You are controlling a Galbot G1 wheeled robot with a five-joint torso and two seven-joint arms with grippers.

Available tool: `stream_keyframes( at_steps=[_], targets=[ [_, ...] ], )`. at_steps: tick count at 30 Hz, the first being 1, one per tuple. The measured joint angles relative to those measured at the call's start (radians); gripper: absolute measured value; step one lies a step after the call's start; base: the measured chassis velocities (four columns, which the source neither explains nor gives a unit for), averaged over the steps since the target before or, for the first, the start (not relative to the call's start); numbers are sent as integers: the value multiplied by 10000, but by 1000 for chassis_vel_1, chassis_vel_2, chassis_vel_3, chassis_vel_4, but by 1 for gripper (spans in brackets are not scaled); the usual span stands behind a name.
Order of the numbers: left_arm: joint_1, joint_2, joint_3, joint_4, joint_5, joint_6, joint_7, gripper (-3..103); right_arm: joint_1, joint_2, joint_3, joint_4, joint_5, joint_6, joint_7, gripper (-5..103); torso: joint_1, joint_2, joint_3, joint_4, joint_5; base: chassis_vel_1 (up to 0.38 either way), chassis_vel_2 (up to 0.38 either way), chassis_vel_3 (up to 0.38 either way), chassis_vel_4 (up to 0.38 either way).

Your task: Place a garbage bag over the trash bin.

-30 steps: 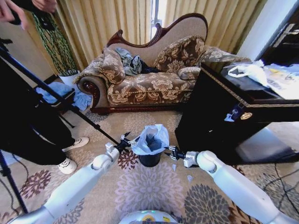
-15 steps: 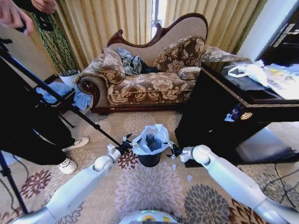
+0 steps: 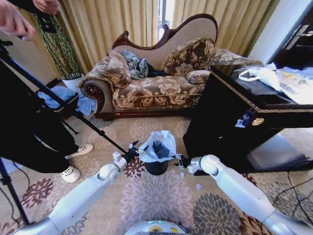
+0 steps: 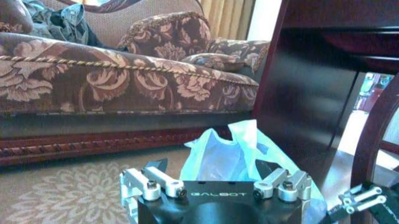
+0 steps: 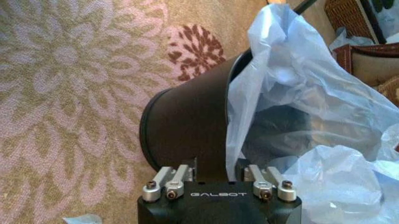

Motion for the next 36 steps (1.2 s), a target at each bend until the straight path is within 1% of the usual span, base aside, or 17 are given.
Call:
stream_keyframes(
  at_steps=[1, 3, 6, 7, 9, 15, 19, 20, 26, 28, 29, 31, 33, 34, 36],
  targets=[
    [2, 22, -7, 0, -14, -6, 4, 97, -105, 23, 54, 41, -80, 1, 1, 27, 0, 0, 0, 1, 3, 0, 0, 0, 0],
    [3, 33, -7, 0, -20, -9, 5, 97, -169, 19, 81, 87, -94, 1, 3, 27, 0, 0, 0, 1, 1, 0, 0, 0, 0],
    [4, 77, -10, 0, -53, -15, 9, 97, -467, -80, 151, 345, -85, -11, 25, 12, 0, 0, 0, -2, 0, 0, 0, 0, 0],
    [4, 77, -10, 0, -53, -15, 9, 97, -467, -80, 151, 345, -85, -11, 25, 12, 0, 0, 0, -2, 0, 0, 0, 0, 0],
    [20, 100, -23, -2, -56, -15, 9, 97, -631, -74, 176, 442, -79, -14, 45, 2, 0, 0, 0, 1, 2, 0, 0, 0, 0],
    [16, 100, 15, 72, -100, -1, 4, 97, -1055, -8, 281, 583, -77, -14, 119, 0, 0, 0, 0, 0, 0, 0, 0, 0, 0],
    [39, 98, 81, 217, -138, 14, -4, 97, -1645, 366, 593, 558, -330, 60, 243, 0, 0, 0, 0, -1, 2, 0, 0, 0, 0],
    [39, 98, 81, 217, -138, 14, -4, 97, -1645, 366, 593, 558, -330, 60, 243, 0, 0, 0, 0, -1, 2, 0, 0, 0, 0],
    [66, 150, 167, 341, -161, 30, -1, 97, -2008, 950, 879, 349, -795, 90, 464, 0, 0, 0, -1, -1, -2, 0, 0, 0, 0],
    [47, 143, 246, 442, -141, 35, 8, 97, -2090, 1175, 935, 267, -998, 83, 626, 0, 0, 0, 0, 1, 2, 0, 0, 0, 0],
    [47, 143, 246, 442, -141, 35, 8, 97, -2090, 1175, 935, 267, -998, 83, 626, 0, 0, 0, 0, 1, 2, 0, 0, 0, 0],
    [-29, 81, 462, 729, -40, 33, 16, 97, -2199, 1535, 1043, 107, -1320, 60, 881, 0, 0, 0, 0, 1, -1, 0, 0, 0, 0],
    [-54, 61, 529, 807, -16, 33, 18, 97, -2223, 1623, 1093, 60, -1397, 61, 928, 0, 0, 0, 0, 0, 0, 0, 0, 0, 0],
    [-142, 6, 727, 1055, 33, 29, 23, 97, -2280, 1830, 1240, -77, -1607, 72, 1060, 0, 0, 0, 0, 0, 1, 0, 0, 0, 0],
    [-246, -75, 999, 1355, 42, 31, 24, 97, -2319, 2008, 1359, -236, -1763, 88, 1199, 0, 0, 0, 0, 0, 0, 0, 0, 0, 0]
  ],
)
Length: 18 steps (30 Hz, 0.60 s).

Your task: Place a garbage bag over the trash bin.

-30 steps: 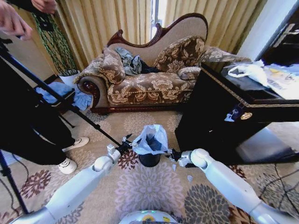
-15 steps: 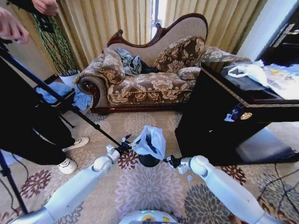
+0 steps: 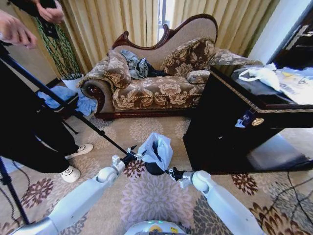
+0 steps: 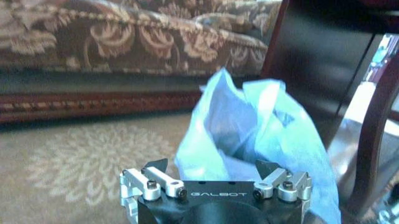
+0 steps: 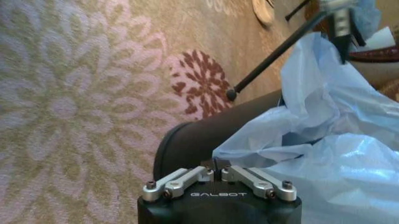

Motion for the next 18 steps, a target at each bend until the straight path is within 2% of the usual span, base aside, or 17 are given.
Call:
stream_keyframes(
  at_steps=[6, 10, 12, 13, 14, 15, 17, 18],
  targets=[
    [-188, -243, 385, 592, -111, 103, -6, 97, -56, 174, 252, -215, -142, 85, 149, 0, 0, 0, 0, 0, 0, 0, 0, 0, 0],
    [-240, -399, 436, 736, -630, 399, -27, 96, -134, 163, 341, -218, -145, 110, 195, 0, 0, 0, 0, 0, 1, 0, 0, 0, 0],
    [-272, -519, 398, 760, -1324, 720, 4, 95, -203, 131, 410, -210, -140, 148, 249, 0, 0, 0, 0, 1, 1, 0, 0, 0, 0],
    [-308, -616, 316, 768, -1795, 1034, 33, 89, -248, 125, 460, -202, -141, 174, 277, 0, 0, 0, 0, 0, 1, 0, 0, 0, 0],
    [-308, -616, 316, 768, -1795, 1034, 33, 89, -248, 125, 460, -202, -141, 174, 277, 0, 0, 0, 0, 0, 1, 0, 0, 0, 0],
    [-336, -696, 249, 796, -2130, 1243, 41, 89, -275, 116, 483, -194, -141, 187, 290, 0, 0, 0, 0, 0, 2, 0, 0, 0, 0],
    [-375, -832, 149, 898, -2588, 1511, 85, 77, -309, 89, 496, -178, -139, 205, 315, 0, 0, 0, 0, -1, 1, 0, 0, 0, 0],
    [-375, -832, 149, 898, -2588, 1511, 85, 77, -309, 89, 496, -178, -139, 205, 315, 0, 0, 0, 0, -1, 1, 0, 0, 0, 0]
  ],
)
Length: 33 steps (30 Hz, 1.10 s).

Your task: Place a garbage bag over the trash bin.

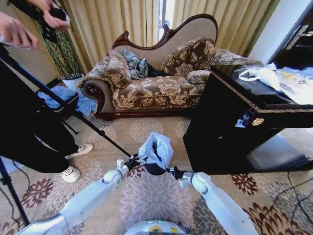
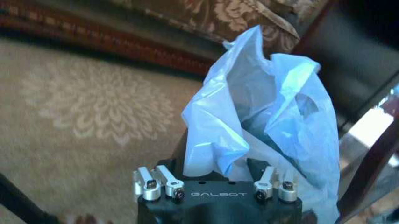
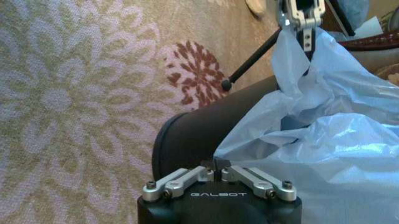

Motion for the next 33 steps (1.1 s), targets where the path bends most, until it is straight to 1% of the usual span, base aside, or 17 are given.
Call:
stream_keyframes(
  at_steps=[2, 3, 4, 5, 6, 9, 10, 12, 13, 15, 16, 17, 18, 19, 21, 24, 33],
  targets=[
    [3, -47, -116, 39, -388, 282, 136, 66, -32, -33, 13, 18, 14, 22, 24, 0, 0, 0, 0, 0, -1, 0, 0, 0, 0],
    [27, -26, -136, 29, -464, 324, 193, 66, -42, -41, 13, 23, 25, 29, 31, 0, 0, 0, 0, 0, 0, 0, 0, 0, 0],
    [85, 35, -149, -12, -529, 376, 309, 61, -54, -48, 13, 23, 35, 42, 39, 0, 0, 0, 0, 1, -1, 0, 0, 0, 0],
    [149, 113, -163, -75, -566, 404, 416, 56, -60, -49, 7, 23, 46, 58, 47, 0, 0, 0, 0, 1, -1, 0, 0, 0, 0],
    [149, 113, -163, -75, -566, 404, 416, 56, -60, -49, 7, 23, 46, 58, 47, 0, 0, 0, 0, 1, -1, 0, 0, 0, 0],
    [367, 368, -298, -360, -687, 434, 737, 40, -35, -38, -69, -9, 75, 87, 74, 0, 0, 0, 0, 1, -1, 0, 0, 0, 0],
    [367, 368, -298, -360, -687, 434, 737, 40, -35, -38, -69, -9, 75, 87, 74, 0, 0, 0, 0, 1, -1, 0, 0, 0, 0],
    [462, 516, -455, -482, -800, 469, 984, 28, 36, 13, -111, -63, 87, 101, 91, 0, 0, 0, -1, 2, 2, 0, 0, 0, 0],
    [462, 516, -455, -482, -800, 469, 984, 28, 36, 13, -111, -63, 87, 101, 91, 0, 0, 0, -1, 2, 2, 0, 0, 0, 0],
    [480, 518, -535, -380, -888, 479, 1028, 18, 85, 61, -153, -141, 89, 119, 108, 0, 0, 0, 0, 2, -2, 0, 0, 0, 0],
    [480, 518, -535, -380, -888, 479, 1028, 18, 85, 61, -153, -141, 89, 119, 108, 0, 0, 0, 0, 2, -2, 0, 0, 0, 0],
    [483, 501, -553, -328, -904, 480, 1030, 12, 88, 77, -157, -161, 89, 130, 115, 0, 0, 0, 0, 2, -1, 0, 0, 0, 0],
    [493, 484, -565, -273, -921, 488, 1032, 12, 86, 95, -160, -180, 85, 147, 124, 0, 0, 0, 0, 1, 0, 0, 0, 0, 0],
    [518, 465, -568, -219, -951, 498, 1033, 3, 70, 114, -159, -207, 74, 158, 140, 0, 0, 0, 0, 1, -2, 0, 0, 0, 0],
    [535, 456, -569, -177, -953, 500, 1033, 3, 53, 122, -160, -232, 70, 169, 153, 0, 0, 0, 0, 1, -1, 0, 0, 0, 0],
    [546, 409, -539, 17, -919, 495, 1025, 0, 28, 154, -142, -344, 48, 222, 204, 0, 0, 0, 0, 1, 0, 0, 0, 0, 0],
    [373, 241, -404, 642, -633, 476, 1022, 0, 69, 254, -137, -507, -1, 255, 293, 0, 0, 0, 0, 1, -1, 0, 0, 0, 0]
  ],
)
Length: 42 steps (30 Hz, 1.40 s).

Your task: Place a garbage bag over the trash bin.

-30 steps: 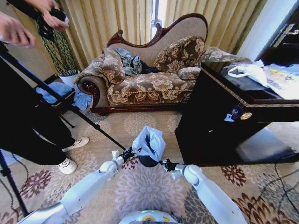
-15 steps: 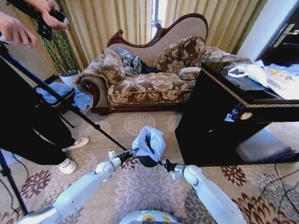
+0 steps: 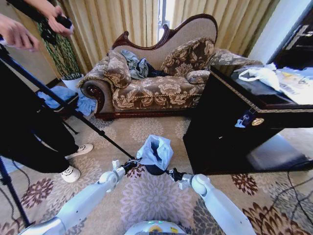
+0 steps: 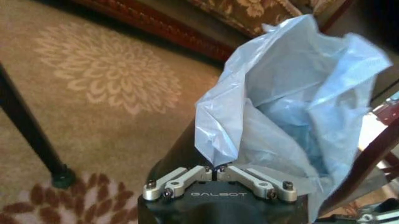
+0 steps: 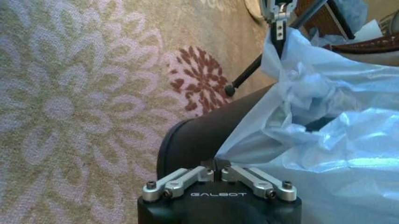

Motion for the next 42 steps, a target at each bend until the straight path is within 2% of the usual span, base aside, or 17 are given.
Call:
stream_keyframes(
  at_steps=[5, 22, 27, 28, 29, 32, 33, 36, 37, 39, 40, 42],
  targets=[
    [-317, -287, 42, 698, 273, -123, -60, 0, 162, 93, 3, -281, -69, 46, 74, 0, 0, 0, 0, 1, 2, 0, 0, 0, 0],
    [-1105, -1215, -118, 1953, 186, -163, -502, 0, 440, -119, 110, -519, 11, 50, 29, 0, 0, 0, 0, 2, 3, 0, 0, 0, 0],
    [-1299, -1830, -110, 2561, 270, -169, -575, 0, 10, -637, 388, 151, 635, -19, -30, -1, 0, 0, 1, -1, 0, 0, 0, 0, 0],
    [-1353, -1940, -115, 2649, 270, -170, -581, 0, -104, -790, 500, 366, 825, -30, -27, 4, 0, 0, 0, -2, 1, 0, 0, 0, 0],
    [-1353, -1940, -115, 2649, 270, -170, -581, 0, -104, -790, 500, 366, 825, -30, -27, 4, 0, 0, 0, -2, 1, 0, 0, 0, 0],
    [-1492, -2109, -118, 2802, 271, -172, -594, 0, -373, -1200, 837, 916, 1371, -24, 67, 20, 1, 0, 1, -2, 3, 0, 0, 0, 0],
    [-1492, -2109, -118, 2802, 271, -172, -594, 0, -373, -1200, 837, 916, 1371, -24, 67, 20, 1, 0, 1, -2, 3, 0, 0, 0, 0],
    [-1529, -2127, -155, 2817, 271, -174, -622, 0, -731, -1593, 1279, 1783, 2006, -78, 263, 37, 0, 0, 0, 0, 3, 0, 0, 0, 0],
    [-1529, -2127, -155, 2817, 271, -174, -622, 0, -731, -1593, 1279, 1783, 2006, -78, 263, 37, 0, 0, 0, 0, 3, 0, 0, 0, 0],
    [-1500, -2088, -207, 2811, 276, -179, -631, 0, -1074, -2006, 1419, 2748, 2826, -277, 617, 47, 0, 0, 0, 0, 2, 0, 0, 0, 0],
    [-1500, -2088, -207, 2811, 276, -179, -631, 0, -1074, -2006, 1419, 2748, 2826, -277, 617, 47, 0, 0, 0, 0, 2, 0, 0, 0, 0],
    [-1423, -2106, -314, 2762, 294, -180, -754, 0, -1423, -2338, 1324, 3692, 3614, -515, 1074, 58, 0, 0, 0, 1, -2, 0, 0, 0, 0]
  ],
)
